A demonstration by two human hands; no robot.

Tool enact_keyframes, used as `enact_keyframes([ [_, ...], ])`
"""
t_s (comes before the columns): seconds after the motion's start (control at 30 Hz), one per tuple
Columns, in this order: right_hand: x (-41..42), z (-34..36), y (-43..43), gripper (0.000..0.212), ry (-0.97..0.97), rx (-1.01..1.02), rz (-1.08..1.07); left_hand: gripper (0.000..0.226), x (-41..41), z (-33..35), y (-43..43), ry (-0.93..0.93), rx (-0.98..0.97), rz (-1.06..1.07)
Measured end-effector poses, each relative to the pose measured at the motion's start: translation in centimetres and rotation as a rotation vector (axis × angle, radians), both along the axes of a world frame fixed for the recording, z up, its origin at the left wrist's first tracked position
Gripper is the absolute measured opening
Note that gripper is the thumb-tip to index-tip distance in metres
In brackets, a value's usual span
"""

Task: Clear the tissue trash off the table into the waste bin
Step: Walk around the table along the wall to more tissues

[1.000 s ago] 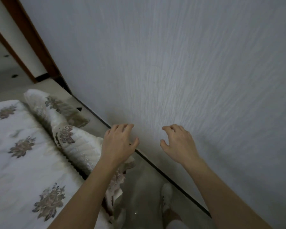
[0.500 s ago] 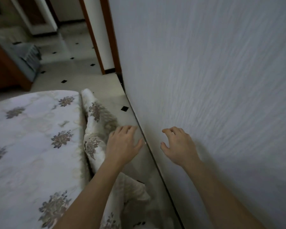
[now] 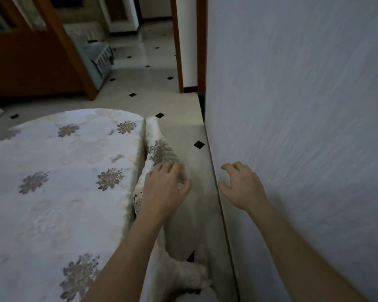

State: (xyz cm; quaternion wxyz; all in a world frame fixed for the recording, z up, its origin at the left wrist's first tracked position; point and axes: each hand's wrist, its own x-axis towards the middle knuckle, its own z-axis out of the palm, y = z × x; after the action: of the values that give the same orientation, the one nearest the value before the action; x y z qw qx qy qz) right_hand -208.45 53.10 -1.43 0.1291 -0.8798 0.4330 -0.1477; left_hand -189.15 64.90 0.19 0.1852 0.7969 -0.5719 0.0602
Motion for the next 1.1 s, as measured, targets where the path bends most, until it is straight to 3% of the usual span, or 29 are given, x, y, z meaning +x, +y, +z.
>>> enact_keyframes([
  [0.63,21.0,-1.2,-28.5,0.046,0.038,-0.004,0.094,0.058,20.3,-1.4,-28.1,0.039,0.052,0.052],
  [1.1,36.0,-1.5,-43.8,0.045,0.001,0.044,0.195,0.053,32.6,-1.3,-39.7,0.021,0.096,0.204],
])
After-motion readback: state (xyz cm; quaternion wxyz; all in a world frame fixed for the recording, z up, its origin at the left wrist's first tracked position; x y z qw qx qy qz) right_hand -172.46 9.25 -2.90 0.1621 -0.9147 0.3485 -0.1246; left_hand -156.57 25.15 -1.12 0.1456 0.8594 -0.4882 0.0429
